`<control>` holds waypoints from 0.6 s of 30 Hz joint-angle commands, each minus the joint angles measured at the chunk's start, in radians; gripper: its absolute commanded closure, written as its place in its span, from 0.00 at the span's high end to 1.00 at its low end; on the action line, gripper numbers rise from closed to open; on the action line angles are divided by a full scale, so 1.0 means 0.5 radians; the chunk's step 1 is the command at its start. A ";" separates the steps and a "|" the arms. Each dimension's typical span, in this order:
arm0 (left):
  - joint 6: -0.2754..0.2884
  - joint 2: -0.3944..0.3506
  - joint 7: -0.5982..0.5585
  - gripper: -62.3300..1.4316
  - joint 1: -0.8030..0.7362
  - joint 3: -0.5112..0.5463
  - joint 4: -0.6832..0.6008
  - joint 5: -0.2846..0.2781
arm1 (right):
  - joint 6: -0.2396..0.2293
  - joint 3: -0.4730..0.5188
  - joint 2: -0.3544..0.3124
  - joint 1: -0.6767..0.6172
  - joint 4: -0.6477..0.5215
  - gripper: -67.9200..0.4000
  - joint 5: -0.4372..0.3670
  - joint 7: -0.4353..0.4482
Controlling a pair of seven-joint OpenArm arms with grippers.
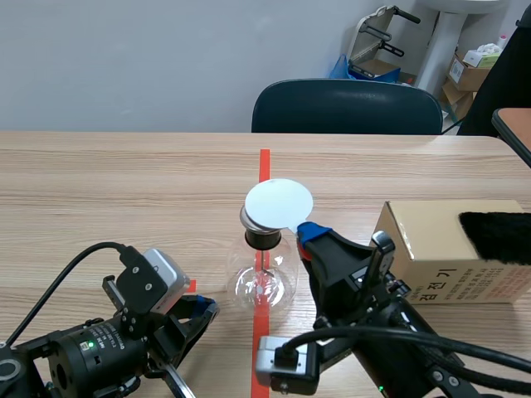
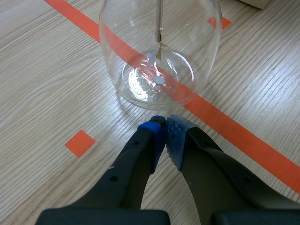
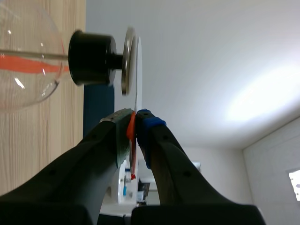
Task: Do the electroscope experiment
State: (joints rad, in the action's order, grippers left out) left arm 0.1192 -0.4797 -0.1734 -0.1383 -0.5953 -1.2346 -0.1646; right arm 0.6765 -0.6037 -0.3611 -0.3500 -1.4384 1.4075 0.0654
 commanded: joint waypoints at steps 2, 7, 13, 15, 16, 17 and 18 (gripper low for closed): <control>-0.003 0.005 -0.034 0.09 0.011 0.015 -0.033 -0.006 | 0.028 0.019 -0.027 0.002 -0.043 0.03 0.002 0.029; -0.003 0.006 -0.034 0.09 0.011 0.015 -0.033 -0.006 | 0.027 0.018 -0.027 0.002 -0.043 0.03 0.002 0.079; -0.003 0.006 -0.034 0.09 0.011 0.015 -0.033 -0.007 | 0.027 0.018 -0.027 0.002 -0.043 0.03 0.002 0.095; -0.002 0.006 -0.034 0.09 0.011 0.015 -0.033 -0.007 | 0.027 0.018 -0.027 0.002 -0.043 0.03 0.002 0.095; -0.002 0.006 -0.034 0.09 0.011 0.015 -0.033 -0.007 | 0.027 0.018 -0.027 0.002 -0.043 0.03 0.002 0.095; -0.002 0.006 -0.034 0.09 0.011 0.015 -0.033 -0.007 | 0.027 0.018 -0.027 0.002 -0.043 0.03 0.002 0.095; -0.002 0.006 -0.034 0.09 0.011 0.015 -0.033 -0.007 | 0.027 0.018 -0.027 0.002 -0.043 0.03 0.002 0.094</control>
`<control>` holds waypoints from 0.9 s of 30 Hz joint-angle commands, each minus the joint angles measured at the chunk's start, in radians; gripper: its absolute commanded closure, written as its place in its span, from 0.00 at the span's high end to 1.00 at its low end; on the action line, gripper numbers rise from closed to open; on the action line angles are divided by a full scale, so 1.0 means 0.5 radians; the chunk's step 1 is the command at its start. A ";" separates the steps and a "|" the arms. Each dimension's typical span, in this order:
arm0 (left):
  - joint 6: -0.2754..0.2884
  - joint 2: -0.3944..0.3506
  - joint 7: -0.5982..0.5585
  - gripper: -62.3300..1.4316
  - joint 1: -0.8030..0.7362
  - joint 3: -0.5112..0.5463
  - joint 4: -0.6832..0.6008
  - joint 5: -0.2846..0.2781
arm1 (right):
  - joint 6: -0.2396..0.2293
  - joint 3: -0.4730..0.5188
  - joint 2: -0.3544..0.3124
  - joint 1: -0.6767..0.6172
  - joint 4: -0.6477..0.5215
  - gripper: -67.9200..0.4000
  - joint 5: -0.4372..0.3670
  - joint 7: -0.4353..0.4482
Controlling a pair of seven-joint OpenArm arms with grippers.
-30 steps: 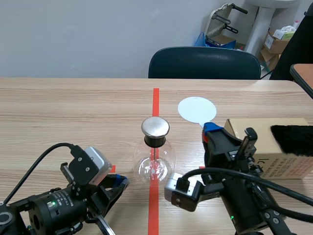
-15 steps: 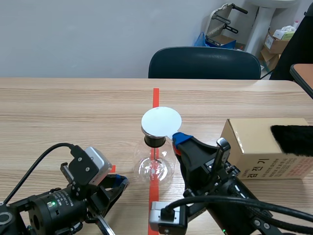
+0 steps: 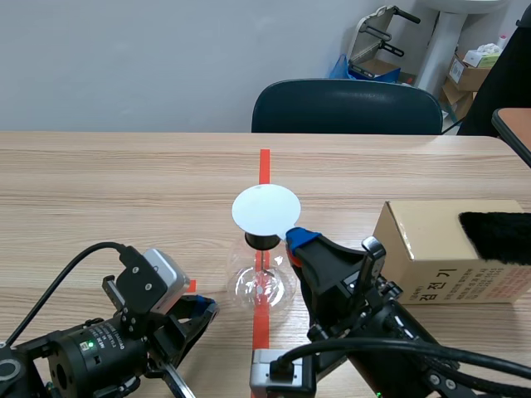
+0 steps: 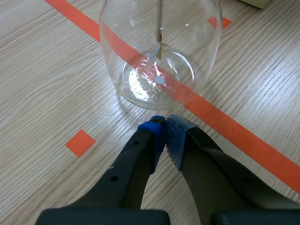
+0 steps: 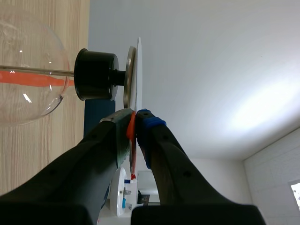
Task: Do the electroscope experiment
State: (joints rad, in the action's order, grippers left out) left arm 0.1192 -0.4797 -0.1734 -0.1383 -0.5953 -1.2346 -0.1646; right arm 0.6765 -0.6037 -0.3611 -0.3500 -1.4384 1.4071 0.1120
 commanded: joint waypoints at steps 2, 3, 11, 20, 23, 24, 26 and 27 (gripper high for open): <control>-0.003 0.006 -0.034 0.09 0.011 0.015 -0.033 -0.007 | 0.027 0.018 -0.027 0.002 -0.043 0.03 0.003 0.001; -0.003 0.006 -0.034 0.09 0.011 0.015 -0.033 -0.007 | 0.027 0.018 -0.027 0.002 -0.043 0.03 0.003 0.001; -0.003 0.005 -0.034 0.09 0.011 0.015 -0.033 -0.006 | 0.027 0.018 -0.027 0.002 -0.043 0.03 0.003 0.000; -0.003 0.005 -0.034 0.09 0.011 0.015 -0.033 -0.007 | 0.027 0.018 -0.027 0.002 -0.043 0.03 0.003 -0.155; -0.003 0.005 -0.034 0.09 0.011 0.015 -0.033 -0.007 | 0.027 0.018 -0.027 0.002 -0.043 0.03 0.003 -0.325; -0.003 0.005 -0.034 0.09 0.011 0.015 -0.033 -0.007 | 0.027 0.018 -0.027 0.002 -0.043 0.03 0.003 -0.392; -0.003 0.006 -0.034 0.09 0.011 0.015 -0.033 -0.007 | 0.027 0.018 -0.027 0.002 -0.043 0.03 0.003 -0.522; -0.003 0.006 -0.034 0.09 0.011 0.015 -0.033 -0.007 | 0.027 0.018 -0.026 0.002 -0.043 0.03 0.002 -0.586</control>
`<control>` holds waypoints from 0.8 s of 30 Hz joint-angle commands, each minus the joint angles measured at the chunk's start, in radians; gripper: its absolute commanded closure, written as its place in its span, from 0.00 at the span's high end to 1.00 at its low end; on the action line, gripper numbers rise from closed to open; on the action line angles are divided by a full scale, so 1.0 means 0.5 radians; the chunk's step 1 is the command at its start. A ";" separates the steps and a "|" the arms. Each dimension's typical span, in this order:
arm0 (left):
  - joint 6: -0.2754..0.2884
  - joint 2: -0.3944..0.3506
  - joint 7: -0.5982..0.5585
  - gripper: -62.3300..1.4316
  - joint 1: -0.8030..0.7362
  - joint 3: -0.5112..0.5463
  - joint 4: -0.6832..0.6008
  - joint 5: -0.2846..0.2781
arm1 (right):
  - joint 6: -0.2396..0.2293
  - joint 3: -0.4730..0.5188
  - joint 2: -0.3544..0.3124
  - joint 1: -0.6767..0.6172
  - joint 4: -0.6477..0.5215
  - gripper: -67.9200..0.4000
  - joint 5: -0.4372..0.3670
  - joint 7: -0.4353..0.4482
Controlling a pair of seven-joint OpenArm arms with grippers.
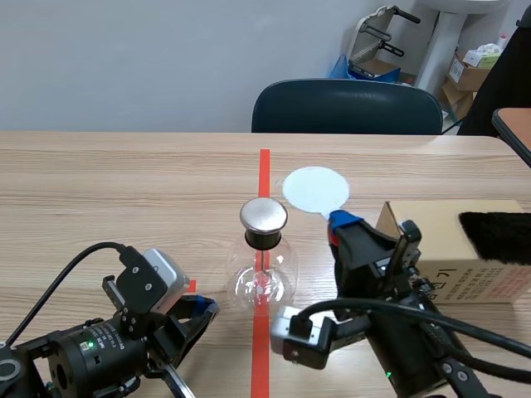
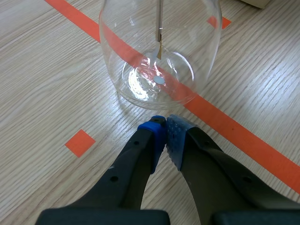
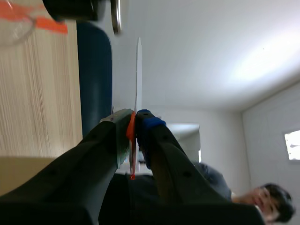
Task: Do the electroscope experiment
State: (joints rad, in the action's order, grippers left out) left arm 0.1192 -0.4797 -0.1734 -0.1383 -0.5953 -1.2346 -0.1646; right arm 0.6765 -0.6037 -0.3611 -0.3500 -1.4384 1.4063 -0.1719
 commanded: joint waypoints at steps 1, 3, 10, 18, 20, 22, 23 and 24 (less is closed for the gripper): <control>-0.003 0.006 -0.034 0.09 0.011 0.015 -0.033 -0.007 | 0.027 0.018 -0.026 0.002 -0.043 0.03 0.004 -0.082; -0.003 0.006 -0.034 0.09 0.011 0.015 -0.033 -0.007 | 0.027 0.018 -0.026 0.002 -0.043 0.03 0.004 -0.204; -0.003 0.006 -0.034 0.09 0.011 0.015 -0.033 -0.006 | 0.027 0.018 -0.026 0.002 -0.043 0.03 0.003 -0.562; -0.003 0.006 -0.034 0.09 0.011 0.015 -0.033 -0.006 | 0.027 0.018 -0.026 0.002 -0.043 0.03 0.001 -0.708; -0.003 0.006 -0.034 0.09 0.011 0.015 -0.033 -0.006 | 0.027 0.018 -0.026 0.002 -0.043 0.03 0.001 -0.707; -0.003 0.006 -0.034 0.09 0.011 0.015 -0.033 -0.006 | 0.027 0.018 -0.026 0.002 -0.043 0.03 0.001 -0.707; -0.003 0.006 -0.034 0.09 0.011 0.015 -0.033 -0.006 | 0.027 0.018 -0.026 0.002 -0.043 0.03 0.001 -0.707; -0.003 0.006 -0.034 0.09 0.011 0.015 -0.033 -0.006 | 0.027 0.018 -0.026 0.002 -0.043 0.03 0.001 -0.707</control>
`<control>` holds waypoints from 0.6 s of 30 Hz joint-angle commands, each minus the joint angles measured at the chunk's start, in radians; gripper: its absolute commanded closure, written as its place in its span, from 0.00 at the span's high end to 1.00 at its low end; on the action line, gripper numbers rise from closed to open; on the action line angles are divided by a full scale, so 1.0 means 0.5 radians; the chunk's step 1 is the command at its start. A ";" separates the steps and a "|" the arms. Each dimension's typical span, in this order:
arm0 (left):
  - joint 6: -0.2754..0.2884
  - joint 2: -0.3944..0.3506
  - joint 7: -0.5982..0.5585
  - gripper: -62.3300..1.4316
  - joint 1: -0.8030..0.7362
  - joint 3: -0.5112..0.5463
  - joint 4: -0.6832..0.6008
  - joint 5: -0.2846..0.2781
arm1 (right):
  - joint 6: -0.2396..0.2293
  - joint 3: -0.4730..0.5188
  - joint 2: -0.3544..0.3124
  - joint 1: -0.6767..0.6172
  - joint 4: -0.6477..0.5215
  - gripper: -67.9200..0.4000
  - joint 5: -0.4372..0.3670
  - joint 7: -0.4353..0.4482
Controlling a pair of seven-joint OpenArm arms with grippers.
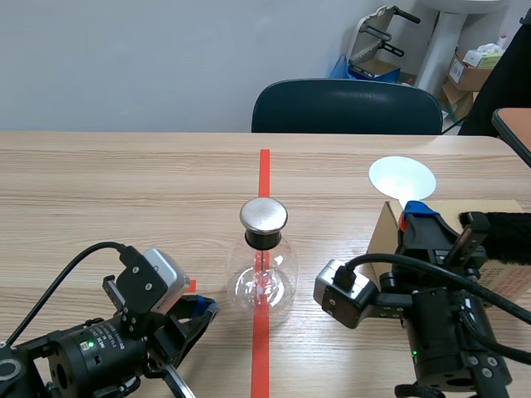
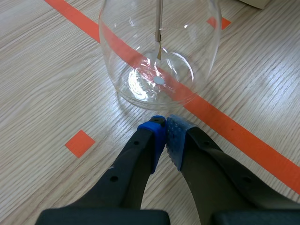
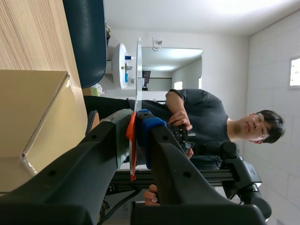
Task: Do the electroscope experiment
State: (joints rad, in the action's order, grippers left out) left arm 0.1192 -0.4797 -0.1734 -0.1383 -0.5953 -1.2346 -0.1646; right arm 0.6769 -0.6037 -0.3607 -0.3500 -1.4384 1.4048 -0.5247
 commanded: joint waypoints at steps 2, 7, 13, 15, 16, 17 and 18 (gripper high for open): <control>-0.003 0.006 -0.034 0.09 0.011 0.015 -0.033 -0.006 | 0.027 0.018 -0.027 0.002 -0.043 0.03 0.003 -0.002; -0.003 0.006 -0.034 0.09 0.011 0.015 -0.033 -0.006 | 0.027 0.018 -0.027 0.002 -0.043 0.03 0.004 -0.001; -0.003 0.006 -0.034 0.09 0.011 0.015 -0.033 -0.006 | 0.029 0.018 -0.027 0.002 -0.043 0.03 -0.004 -0.002; -0.003 0.006 -0.034 0.09 0.011 0.015 -0.033 -0.006 | 0.039 0.018 -0.026 0.002 -0.043 0.03 -0.004 -0.002; -0.003 0.006 -0.034 0.09 0.011 0.015 -0.033 -0.006 | 0.046 0.018 -0.026 0.002 -0.043 0.03 -0.004 -0.004; -0.003 0.006 -0.034 0.09 0.011 0.015 -0.033 -0.006 | 0.048 0.018 -0.027 0.002 -0.043 0.03 -0.003 -0.010; -0.003 0.006 -0.034 0.09 0.011 0.015 -0.033 -0.006 | 0.056 0.018 -0.027 0.002 -0.043 0.03 -0.003 -0.017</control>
State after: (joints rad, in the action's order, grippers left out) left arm 0.1192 -0.4797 -0.1734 -0.1383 -0.5953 -1.2346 -0.1646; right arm 0.6903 -0.6037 -0.3607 -0.3500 -1.4384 1.4021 -0.5255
